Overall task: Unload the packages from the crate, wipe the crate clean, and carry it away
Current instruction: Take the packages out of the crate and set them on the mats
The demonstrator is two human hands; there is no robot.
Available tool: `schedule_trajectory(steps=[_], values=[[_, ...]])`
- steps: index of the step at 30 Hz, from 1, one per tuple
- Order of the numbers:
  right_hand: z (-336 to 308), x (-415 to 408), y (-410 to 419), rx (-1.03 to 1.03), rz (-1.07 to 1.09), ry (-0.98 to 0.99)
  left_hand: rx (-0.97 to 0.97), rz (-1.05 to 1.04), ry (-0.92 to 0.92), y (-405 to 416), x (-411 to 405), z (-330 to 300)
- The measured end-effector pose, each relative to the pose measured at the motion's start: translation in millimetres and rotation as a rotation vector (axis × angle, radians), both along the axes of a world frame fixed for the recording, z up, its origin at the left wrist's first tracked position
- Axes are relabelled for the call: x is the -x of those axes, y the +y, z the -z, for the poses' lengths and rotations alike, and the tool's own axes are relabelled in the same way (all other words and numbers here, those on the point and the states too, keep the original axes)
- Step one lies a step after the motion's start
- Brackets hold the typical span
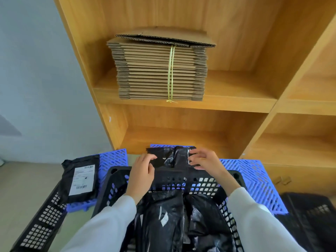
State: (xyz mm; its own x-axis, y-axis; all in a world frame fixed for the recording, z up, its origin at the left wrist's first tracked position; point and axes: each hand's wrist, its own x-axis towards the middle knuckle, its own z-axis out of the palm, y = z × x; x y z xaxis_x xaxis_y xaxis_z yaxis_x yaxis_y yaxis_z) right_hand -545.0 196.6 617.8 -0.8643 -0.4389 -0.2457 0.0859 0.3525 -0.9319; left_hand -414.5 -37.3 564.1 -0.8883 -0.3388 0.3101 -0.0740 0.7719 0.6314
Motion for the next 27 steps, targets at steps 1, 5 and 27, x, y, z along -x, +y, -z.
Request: schedule_trajectory(steps=[1,5,27], values=[[1,-13,0,-0.002,0.012,-0.004,-0.038,0.003,-0.008,1,-11,0],[12,-63,1,0.016,0.049,-0.036,0.014,0.025,0.078,1,-49,5],[93,-166,-5,-0.228,0.153,-0.5,-0.659,-0.028,-0.884,2,-96,91]])
